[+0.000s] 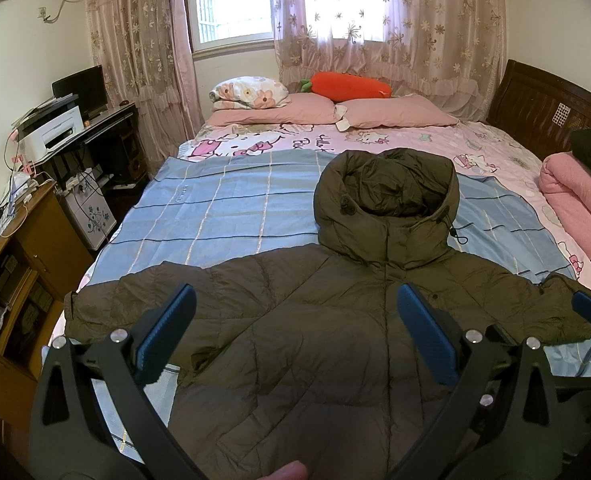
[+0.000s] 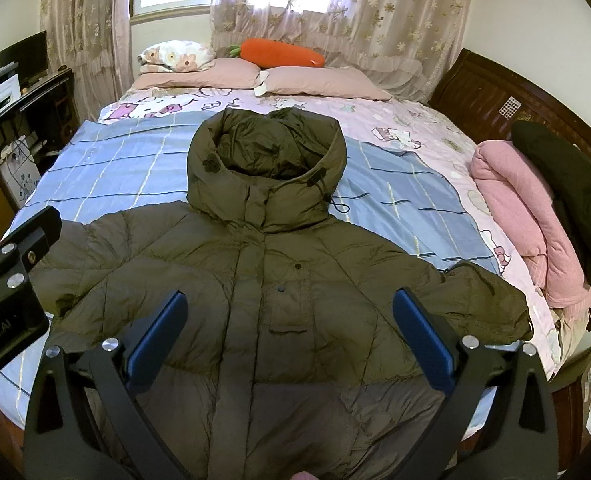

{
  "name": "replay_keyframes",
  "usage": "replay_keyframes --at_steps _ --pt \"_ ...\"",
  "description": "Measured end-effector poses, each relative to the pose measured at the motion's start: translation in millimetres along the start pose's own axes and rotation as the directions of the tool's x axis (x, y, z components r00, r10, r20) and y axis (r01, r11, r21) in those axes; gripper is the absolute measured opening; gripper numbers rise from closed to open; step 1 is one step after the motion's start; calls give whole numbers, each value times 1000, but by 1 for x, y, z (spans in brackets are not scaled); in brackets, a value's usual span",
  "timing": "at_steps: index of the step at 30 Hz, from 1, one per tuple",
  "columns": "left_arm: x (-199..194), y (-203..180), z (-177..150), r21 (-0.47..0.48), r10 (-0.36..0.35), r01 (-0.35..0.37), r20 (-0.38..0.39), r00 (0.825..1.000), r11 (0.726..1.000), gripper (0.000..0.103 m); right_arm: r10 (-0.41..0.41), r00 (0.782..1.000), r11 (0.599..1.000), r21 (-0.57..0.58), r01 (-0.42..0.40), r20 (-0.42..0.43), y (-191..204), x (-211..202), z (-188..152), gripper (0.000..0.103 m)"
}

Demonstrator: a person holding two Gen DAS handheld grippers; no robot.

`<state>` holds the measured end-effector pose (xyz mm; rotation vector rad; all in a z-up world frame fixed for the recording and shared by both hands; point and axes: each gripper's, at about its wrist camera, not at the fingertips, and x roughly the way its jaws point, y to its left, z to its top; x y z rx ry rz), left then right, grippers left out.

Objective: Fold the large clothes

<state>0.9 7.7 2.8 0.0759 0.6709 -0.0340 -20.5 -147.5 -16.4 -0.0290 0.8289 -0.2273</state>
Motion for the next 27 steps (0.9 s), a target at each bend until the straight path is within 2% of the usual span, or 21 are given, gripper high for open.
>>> replay_keyframes --at_steps 13,16,19,20,22,25,27 --pt "2 7 3 -1 -6 6 -13 1000 1000 101 -4 1000 1000 -5 4 -3 0 1 2 102" --pt "12 30 2 -46 -27 24 -62 998 999 101 -1 1000 1000 -4 1 -5 0 5 0 102" --pt "44 70 0 -153 -67 44 -152 986 987 101 22 1000 1000 -4 -22 -16 7 19 -13 102" --pt "57 82 -2 -197 -90 52 -189 978 979 101 29 999 1000 -7 -29 -19 7 20 -14 102" --pt "91 123 -12 -338 -145 44 -282 948 940 101 43 999 999 -16 -44 -24 5 28 -16 102" --pt "133 184 -37 -511 -158 -67 -383 910 857 101 70 996 997 -25 -72 -52 3 38 -17 102" --pt "156 227 -56 -602 -166 -149 -435 885 785 101 80 993 996 -21 -82 -88 1 51 -15 102"
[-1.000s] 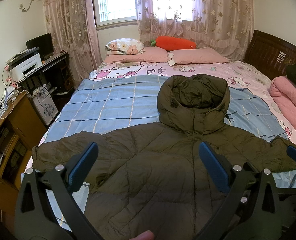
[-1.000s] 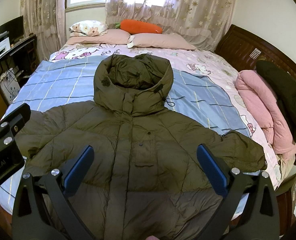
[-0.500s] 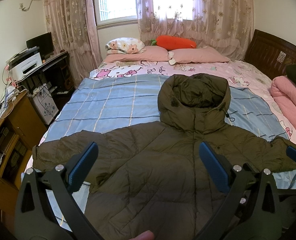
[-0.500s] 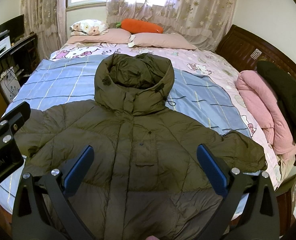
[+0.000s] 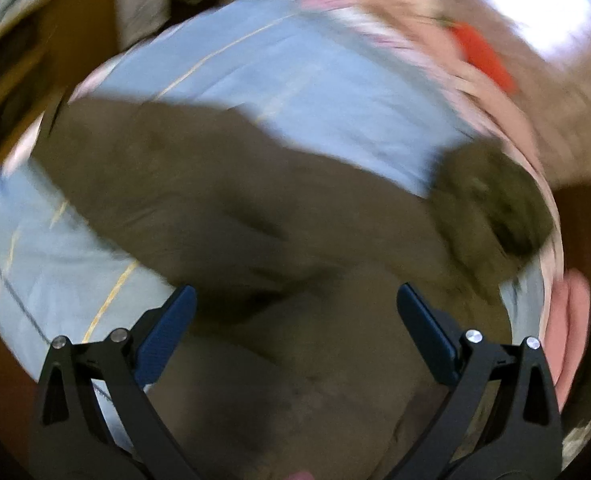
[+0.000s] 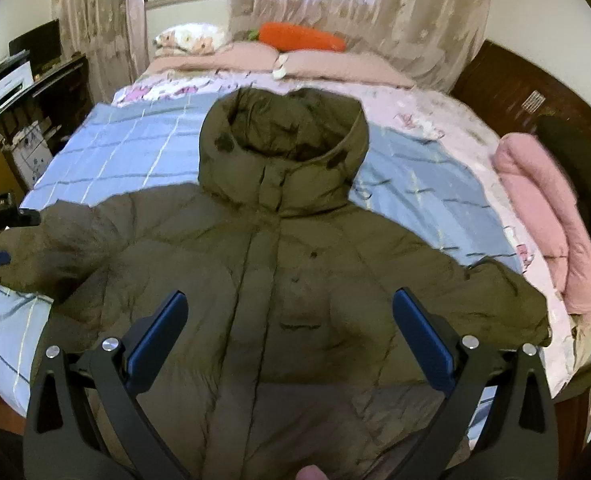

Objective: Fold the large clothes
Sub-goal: 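Grasp the jacket sleeve cuff with the left gripper and lift it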

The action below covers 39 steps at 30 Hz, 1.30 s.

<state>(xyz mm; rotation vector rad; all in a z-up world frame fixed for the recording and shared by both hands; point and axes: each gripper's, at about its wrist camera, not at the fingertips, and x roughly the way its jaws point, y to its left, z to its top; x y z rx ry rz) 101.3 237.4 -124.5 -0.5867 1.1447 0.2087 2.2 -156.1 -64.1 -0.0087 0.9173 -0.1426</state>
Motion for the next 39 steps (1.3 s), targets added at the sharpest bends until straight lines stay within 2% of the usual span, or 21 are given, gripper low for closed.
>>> replay_keyframes --at_steps 2,3,6,11,13,15,16,17,19,20,21,23,25,27,29,32,34,35,37,39 --pt "16 38 18 -104 28 -28 -5 1000 994 101 20 999 1000 8 -20 -49 -2 14 -3 102" --pt "21 50 23 -125 36 -36 -2 999 991 101 33 997 999 12 -32 -76 -3 21 -5 102" --pt "32 87 44 -173 86 -83 5 996 981 101 41 992 999 12 -39 -122 -2 31 -6 102" --pt "31 118 63 -208 167 -149 72 983 967 101 28 990 999 -11 -30 -141 2 40 -7 102" --pt "45 122 69 -206 204 -188 59 977 960 101 30 988 999 -14 -33 -148 1 44 -8 102" --pt "64 127 66 -212 206 -201 -2 979 956 101 29 986 999 -20 -32 -162 1 48 -10 102" --pt "74 129 66 -219 186 -186 -23 982 958 101 26 985 999 -22 -30 -169 1 50 -12 102" --pt "81 129 65 -224 156 -159 -32 987 961 96 25 984 999 -23 -29 -175 0 52 -13 102" --pt "78 131 64 -223 95 -92 4 995 970 66 24 984 999 -22 -28 -179 -1 54 -13 102" --pt "76 131 65 -228 81 -74 22 996 971 33 24 984 999 -22 -28 -179 -1 54 -13 102" --pt "70 130 65 -236 62 -48 51 997 971 15 24 984 999 -22 -28 -175 -1 54 -13 102" --pt "59 129 66 -237 9 15 100 995 971 5 26 985 999 -20 -29 -172 -2 53 -12 102" --pt "44 125 68 -244 -56 95 164 985 965 4 31 985 999 -14 -34 -171 -3 52 -12 102" --pt "20 111 70 -235 -115 172 237 965 957 4 30 986 999 -11 -32 -166 -5 50 -12 102" --pt "-11 78 66 -136 -182 231 301 936 964 4 24 986 1000 -11 -26 -166 -5 50 -11 102" --pt "-38 17 53 36 -288 291 313 905 956 4 25 985 1000 -6 -26 -173 -6 49 -10 102" --pt "-51 -36 29 179 -391 354 255 884 918 4 20 985 1000 -1 -21 -174 -7 50 -9 102" --pt "-53 -55 18 228 -419 370 224 880 901 4 13 985 1000 2 -13 -172 -9 51 -8 102" --pt "-56 -103 -13 344 -498 435 118 859 832 4 -1 985 1000 12 3 -172 -14 54 -7 102" --pt "-50 -146 -49 427 -532 483 -6 847 764 4 -10 985 999 29 16 -174 -20 57 -4 102"
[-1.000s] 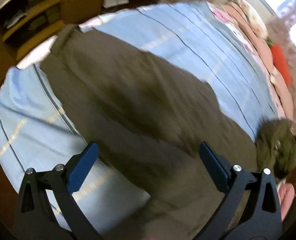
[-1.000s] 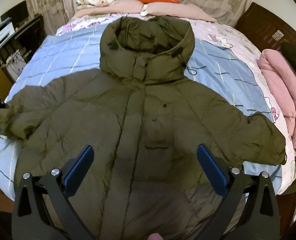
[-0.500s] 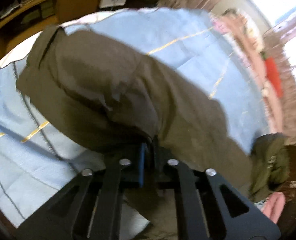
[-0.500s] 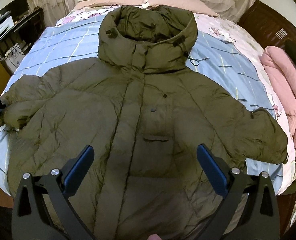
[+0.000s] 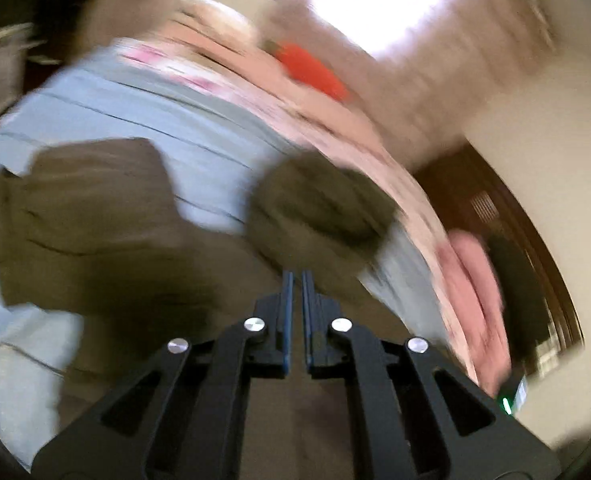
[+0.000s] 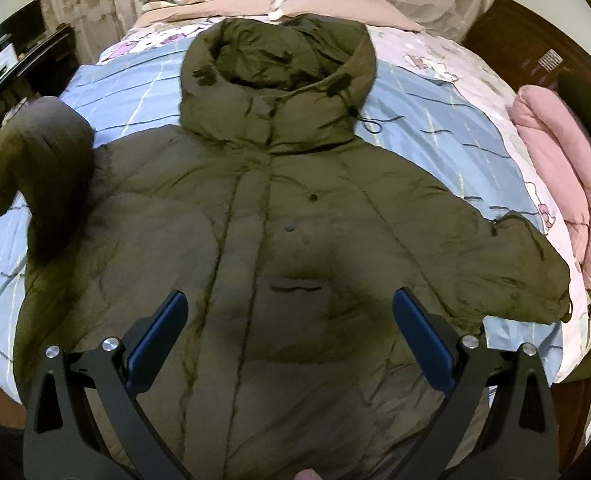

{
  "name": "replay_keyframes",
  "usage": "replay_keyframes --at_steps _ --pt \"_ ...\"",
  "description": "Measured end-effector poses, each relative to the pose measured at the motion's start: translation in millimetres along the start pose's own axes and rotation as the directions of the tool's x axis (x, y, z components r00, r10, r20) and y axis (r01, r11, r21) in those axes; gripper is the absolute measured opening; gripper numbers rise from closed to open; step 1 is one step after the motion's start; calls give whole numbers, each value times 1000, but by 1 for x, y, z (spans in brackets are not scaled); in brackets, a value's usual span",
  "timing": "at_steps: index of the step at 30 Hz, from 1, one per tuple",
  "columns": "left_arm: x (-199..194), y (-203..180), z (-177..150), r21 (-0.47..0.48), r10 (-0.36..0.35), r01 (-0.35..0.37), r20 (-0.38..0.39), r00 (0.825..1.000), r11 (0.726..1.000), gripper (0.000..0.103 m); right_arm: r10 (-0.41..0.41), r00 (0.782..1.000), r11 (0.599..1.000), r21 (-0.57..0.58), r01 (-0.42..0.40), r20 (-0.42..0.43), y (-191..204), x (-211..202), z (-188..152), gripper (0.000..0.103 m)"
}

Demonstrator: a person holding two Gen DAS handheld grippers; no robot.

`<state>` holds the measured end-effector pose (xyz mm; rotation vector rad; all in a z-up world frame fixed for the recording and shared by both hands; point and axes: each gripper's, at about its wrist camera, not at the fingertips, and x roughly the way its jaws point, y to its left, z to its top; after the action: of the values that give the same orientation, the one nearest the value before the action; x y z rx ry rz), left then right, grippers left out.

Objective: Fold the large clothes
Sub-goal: 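Grasp the jacket sleeve cuff with the left gripper and lift it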

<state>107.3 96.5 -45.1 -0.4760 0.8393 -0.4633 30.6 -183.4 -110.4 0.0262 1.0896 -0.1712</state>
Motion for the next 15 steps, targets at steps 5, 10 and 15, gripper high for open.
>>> replay_keyframes --at_steps 5,10,15 --pt "21 -54 -31 204 113 -98 -61 992 974 9 -27 1000 997 70 28 -5 -26 6 6 102" --pt "-26 6 -2 -8 397 -402 176 901 916 101 4 1000 996 91 -2 -13 -34 10 4 102" --pt "-62 122 4 -463 431 -337 114 895 820 101 97 994 993 69 -93 -49 -21 22 1 102"
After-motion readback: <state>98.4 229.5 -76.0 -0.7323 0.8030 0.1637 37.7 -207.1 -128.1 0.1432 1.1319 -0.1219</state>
